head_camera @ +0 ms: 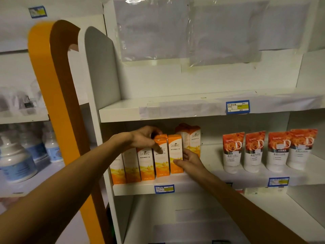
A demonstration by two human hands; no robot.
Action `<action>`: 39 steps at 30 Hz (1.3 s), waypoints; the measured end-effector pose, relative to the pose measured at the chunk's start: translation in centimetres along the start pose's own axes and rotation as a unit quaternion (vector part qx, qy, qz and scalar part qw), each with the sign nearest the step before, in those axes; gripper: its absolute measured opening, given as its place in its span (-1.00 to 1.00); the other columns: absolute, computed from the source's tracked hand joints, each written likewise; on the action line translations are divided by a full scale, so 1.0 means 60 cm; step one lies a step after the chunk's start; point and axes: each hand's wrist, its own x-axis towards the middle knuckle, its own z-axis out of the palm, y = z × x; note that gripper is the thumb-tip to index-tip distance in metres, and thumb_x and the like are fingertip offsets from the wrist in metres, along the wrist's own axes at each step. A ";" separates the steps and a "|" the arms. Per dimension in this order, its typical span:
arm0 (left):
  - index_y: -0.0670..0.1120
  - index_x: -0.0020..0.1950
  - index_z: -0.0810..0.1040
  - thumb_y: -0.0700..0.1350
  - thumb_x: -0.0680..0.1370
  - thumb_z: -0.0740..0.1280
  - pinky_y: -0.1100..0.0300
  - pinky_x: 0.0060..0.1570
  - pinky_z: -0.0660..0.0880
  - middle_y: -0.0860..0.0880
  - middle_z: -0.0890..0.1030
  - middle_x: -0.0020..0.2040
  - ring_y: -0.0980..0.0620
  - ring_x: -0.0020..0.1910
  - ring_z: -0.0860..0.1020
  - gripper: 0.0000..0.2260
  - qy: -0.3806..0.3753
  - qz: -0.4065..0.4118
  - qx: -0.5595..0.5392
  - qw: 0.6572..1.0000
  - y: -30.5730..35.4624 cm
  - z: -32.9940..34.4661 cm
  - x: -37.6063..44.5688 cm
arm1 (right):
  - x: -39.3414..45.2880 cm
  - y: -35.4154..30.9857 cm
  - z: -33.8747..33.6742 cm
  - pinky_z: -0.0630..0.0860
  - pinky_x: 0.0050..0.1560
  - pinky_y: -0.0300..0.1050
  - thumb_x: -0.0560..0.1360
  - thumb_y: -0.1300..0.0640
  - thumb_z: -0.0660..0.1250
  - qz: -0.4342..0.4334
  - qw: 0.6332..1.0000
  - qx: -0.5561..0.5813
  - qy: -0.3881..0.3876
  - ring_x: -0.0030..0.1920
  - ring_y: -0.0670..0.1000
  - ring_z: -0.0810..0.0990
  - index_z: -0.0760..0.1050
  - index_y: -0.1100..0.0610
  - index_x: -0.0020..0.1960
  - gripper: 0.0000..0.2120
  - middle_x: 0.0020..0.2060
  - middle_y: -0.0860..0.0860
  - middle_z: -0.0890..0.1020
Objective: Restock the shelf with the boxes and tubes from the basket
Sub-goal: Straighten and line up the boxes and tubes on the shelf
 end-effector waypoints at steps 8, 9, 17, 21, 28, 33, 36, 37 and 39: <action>0.02 0.37 0.40 -0.11 0.44 0.53 0.03 0.03 0.65 -0.05 0.64 0.14 -0.02 0.02 0.69 -0.45 -0.060 -0.022 -0.006 0.998 -0.001 -0.014 0.002 | 0.019 -0.011 -0.002 0.57 0.23 0.06 0.49 0.26 0.45 0.006 0.999 -0.020 -0.024 0.23 0.06 0.61 0.44 0.08 0.35 -0.54 0.22 0.05 0.62; 0.01 0.35 0.41 -0.11 0.44 0.53 0.03 0.03 0.65 -0.06 0.64 0.13 -0.02 0.02 0.69 -0.47 -0.060 -0.021 -0.004 0.998 -0.002 -0.013 0.003 | 0.020 -0.012 -0.003 0.57 0.23 0.06 0.49 0.25 0.45 0.008 0.999 -0.021 -0.026 0.23 0.06 0.61 0.45 0.07 0.35 -0.55 0.22 0.05 0.63; 0.06 0.38 0.35 0.02 0.40 0.56 0.09 0.10 0.60 0.02 0.57 0.21 0.05 0.12 0.60 -0.37 -0.067 -0.016 0.051 0.996 0.004 -0.011 -0.002 | 0.030 -0.014 -0.004 0.57 0.21 0.04 0.49 0.16 0.46 0.047 0.997 -0.021 -0.054 0.17 0.05 0.63 0.50 0.03 0.29 -0.61 0.16 0.00 0.65; 0.10 0.37 0.36 0.12 0.29 0.63 0.00 0.23 0.54 0.08 0.57 0.21 0.03 0.18 0.57 -0.27 -0.103 -0.046 0.084 0.990 0.002 -0.018 -0.006 | 0.034 -0.018 0.002 0.55 0.25 0.13 0.51 0.15 0.42 0.069 0.995 -0.007 -0.064 0.17 0.07 0.63 0.50 0.04 0.31 -0.62 0.16 0.00 0.66; 0.01 0.28 0.47 0.02 0.31 0.64 0.04 0.19 0.58 0.05 0.63 0.14 0.04 0.13 0.62 -0.39 -0.090 -0.030 0.084 0.992 -0.011 -0.019 -0.003 | 0.027 -0.026 0.002 0.53 0.28 0.13 0.53 0.16 0.40 0.060 0.995 -0.036 -0.076 0.21 0.09 0.60 0.45 0.03 0.39 -0.56 0.22 0.02 0.63; 0.04 0.22 0.50 0.03 0.29 0.65 0.07 0.11 0.62 0.06 0.68 0.09 0.08 0.04 0.67 -0.43 -0.115 -0.026 0.069 0.991 -0.013 -0.026 -0.003 | 0.025 -0.027 0.000 0.52 0.29 0.11 0.54 0.13 0.40 0.049 0.995 -0.050 -0.073 0.24 0.08 0.59 0.43 0.05 0.41 -0.55 0.25 0.03 0.61; 0.02 0.25 0.49 0.00 0.33 0.63 0.10 0.11 0.61 0.05 0.66 0.11 0.07 0.06 0.66 -0.44 -0.112 -0.021 0.069 0.991 -0.011 -0.023 -0.006 | 0.025 -0.022 0.000 0.52 0.28 0.09 0.55 0.12 0.38 0.044 0.995 -0.053 -0.066 0.24 0.07 0.58 0.42 0.05 0.42 -0.55 0.25 0.02 0.61; 0.01 0.26 0.48 0.00 0.34 0.62 0.11 0.10 0.61 0.05 0.65 0.11 0.07 0.06 0.65 -0.44 -0.106 -0.019 0.068 0.992 -0.011 -0.022 -0.008 | 0.025 -0.021 0.000 0.52 0.29 0.10 0.55 0.12 0.38 0.046 0.996 -0.049 -0.065 0.23 0.07 0.59 0.43 0.04 0.41 -0.56 0.24 0.02 0.62; -0.01 0.27 0.48 -0.02 0.35 0.62 0.12 0.10 0.60 0.05 0.65 0.11 0.08 0.07 0.64 -0.44 -0.093 -0.015 0.064 0.993 -0.012 -0.018 -0.010 | 0.025 -0.021 0.002 0.52 0.29 0.13 0.56 0.12 0.37 0.050 0.996 -0.045 -0.066 0.21 0.08 0.60 0.44 0.04 0.39 -0.59 0.21 0.02 0.63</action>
